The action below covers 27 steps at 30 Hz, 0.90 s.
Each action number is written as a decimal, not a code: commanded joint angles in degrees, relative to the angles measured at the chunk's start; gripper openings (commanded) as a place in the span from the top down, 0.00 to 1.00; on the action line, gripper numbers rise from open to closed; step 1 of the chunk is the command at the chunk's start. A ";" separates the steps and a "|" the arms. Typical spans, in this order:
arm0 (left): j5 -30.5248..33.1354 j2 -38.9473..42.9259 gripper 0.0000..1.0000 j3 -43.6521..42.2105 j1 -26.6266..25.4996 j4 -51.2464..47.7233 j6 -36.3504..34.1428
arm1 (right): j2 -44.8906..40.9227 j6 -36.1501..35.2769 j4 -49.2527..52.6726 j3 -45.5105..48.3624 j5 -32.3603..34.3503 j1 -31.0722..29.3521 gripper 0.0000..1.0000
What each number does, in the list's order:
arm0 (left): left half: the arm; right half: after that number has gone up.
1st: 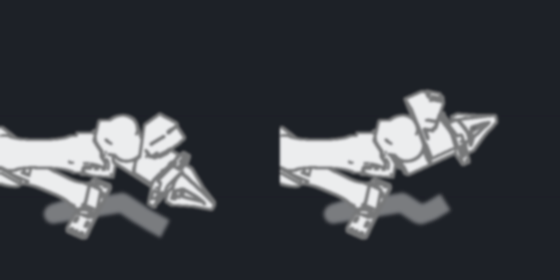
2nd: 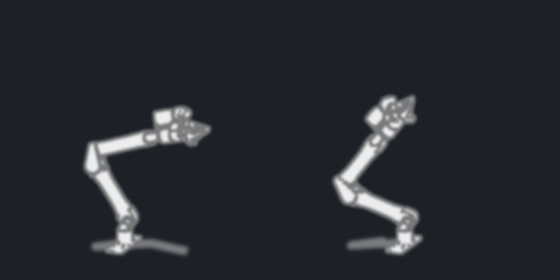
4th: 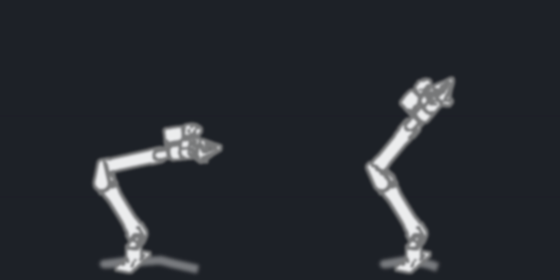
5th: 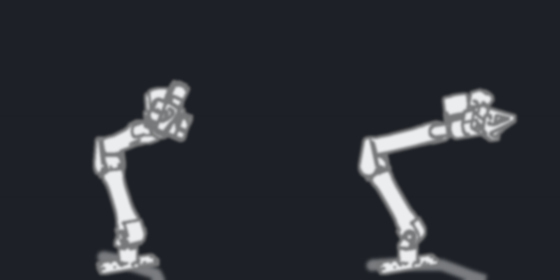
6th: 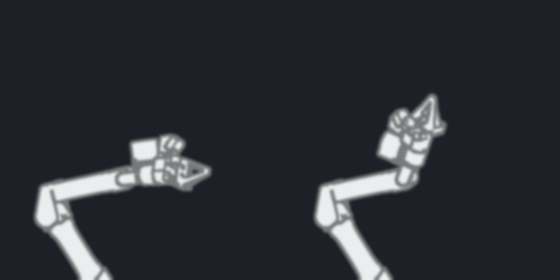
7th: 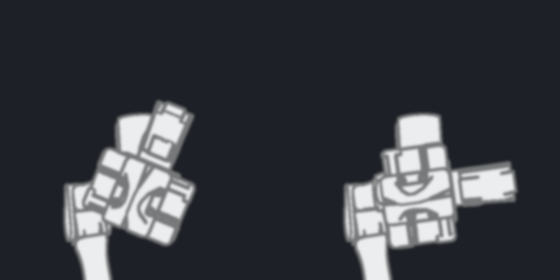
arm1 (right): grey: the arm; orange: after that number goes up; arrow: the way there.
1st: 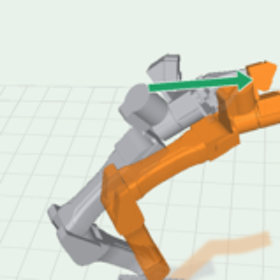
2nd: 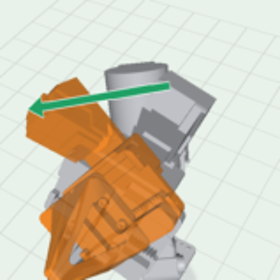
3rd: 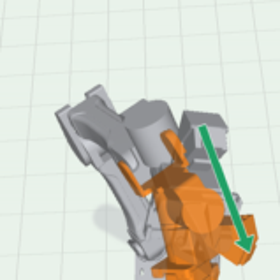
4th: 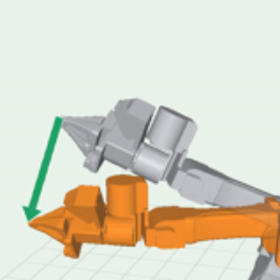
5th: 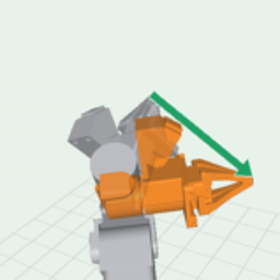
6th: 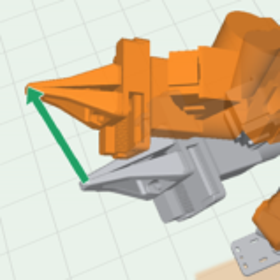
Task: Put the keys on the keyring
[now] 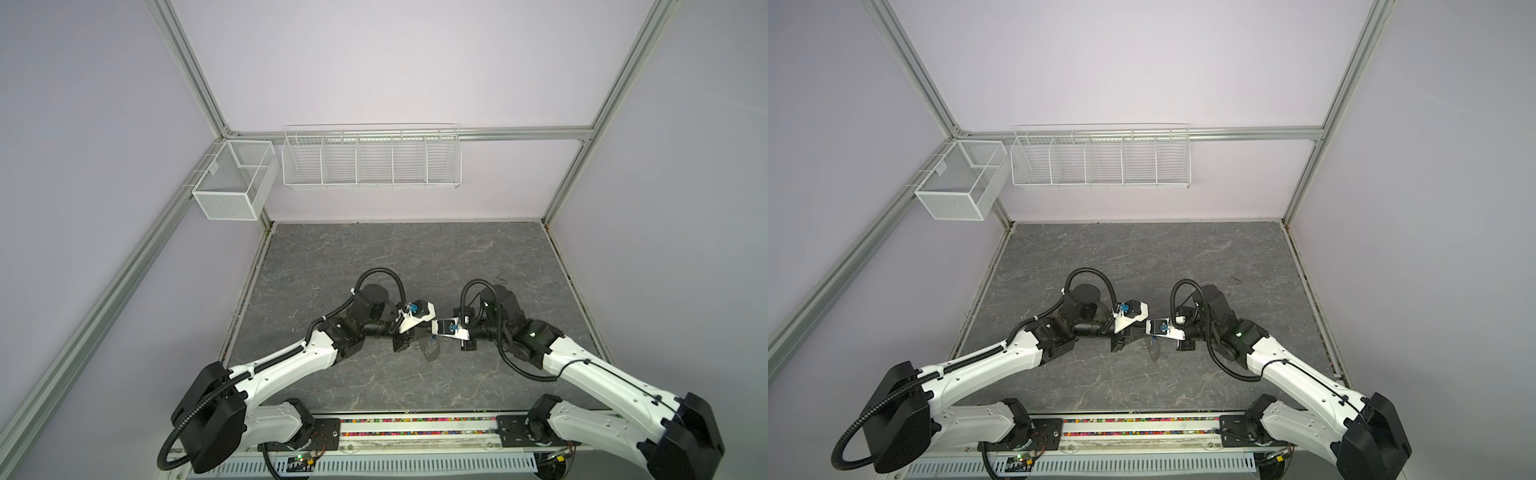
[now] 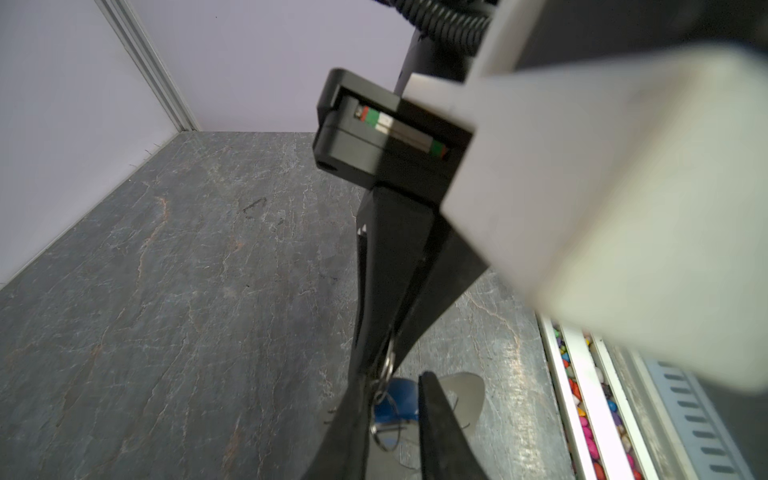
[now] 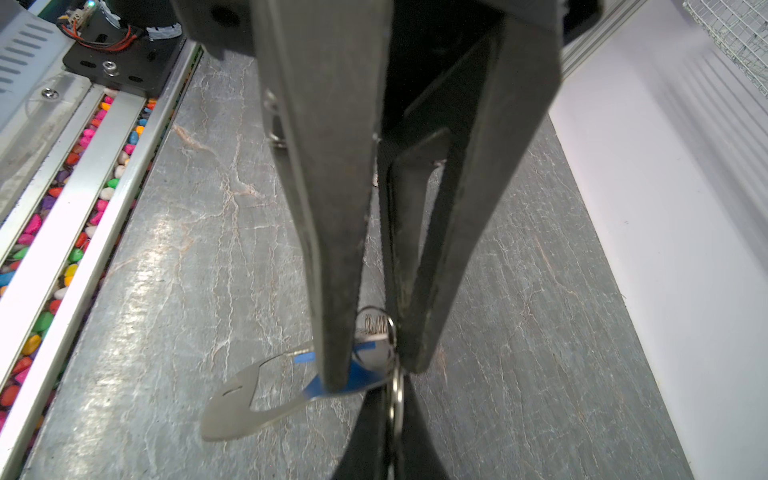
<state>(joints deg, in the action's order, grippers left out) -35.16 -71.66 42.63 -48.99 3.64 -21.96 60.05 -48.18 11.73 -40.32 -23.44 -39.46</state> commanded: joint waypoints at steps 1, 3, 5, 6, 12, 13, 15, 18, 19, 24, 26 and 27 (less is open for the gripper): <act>1.69 -0.56 0.81 2.10 -0.37 -1.34 -1.81 | 0.33 0.90 -0.71 -1.39 -1.91 0.30 0.93; 2.28 -0.51 0.88 2.17 -0.33 -1.35 -1.85 | 0.50 0.99 -0.74 -1.41 -1.94 0.33 0.93; 2.95 -0.29 0.97 2.15 -0.41 -1.23 -1.82 | 0.83 0.99 -0.65 -1.35 -1.95 0.26 0.92; 3.31 -0.18 1.00 2.22 -0.42 -1.18 -1.89 | 1.01 1.05 -0.80 -1.33 -1.96 0.30 0.92; 4.90 0.50 1.00 6.06 -0.49 -10.46 -3.16 | 1.31 2.57 -2.74 0.62 5.82 0.49 0.75; 5.40 0.70 1.00 6.70 -0.47 -12.95 -3.48 | 1.16 3.06 -3.23 1.26 7.86 0.63 0.70; 6.40 0.85 1.00 8.11 -0.47 -17.07 -3.77 | 0.33 4.48 -4.63 2.57 9.63 1.44 0.69; 7.14 0.87 1.00 10.02 -0.44 -22.79 -4.42 | -2.07 7.15 -8.35 5.65 9.21 3.10 0.63; 7.41 0.88 1.00 10.42 -0.47 -24.19 -4.47 | -3.26 7.73 -9.31 6.51 8.52 3.49 0.63; 7.89 -0.19 1.00 12.39 -0.42 -27.13 -4.32 | -10.47 9.45 -15.65 10.75 0.85 4.13 0.65; 7.31 -1.51 1.00 13.95 -0.47 -28.76 -4.53 | -12.00 10.54 -17.17 11.57 -2.03 4.06 0.67; 7.23 -2.23 1.00 14.88 -0.41 -29.63 -4.28 | -12.30 10.64 -17.00 11.56 -2.87 3.87 0.68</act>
<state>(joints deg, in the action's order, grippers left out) -27.77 -72.44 54.02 -49.25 -22.41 -25.21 49.17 -39.94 -0.45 -29.87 -20.71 -35.62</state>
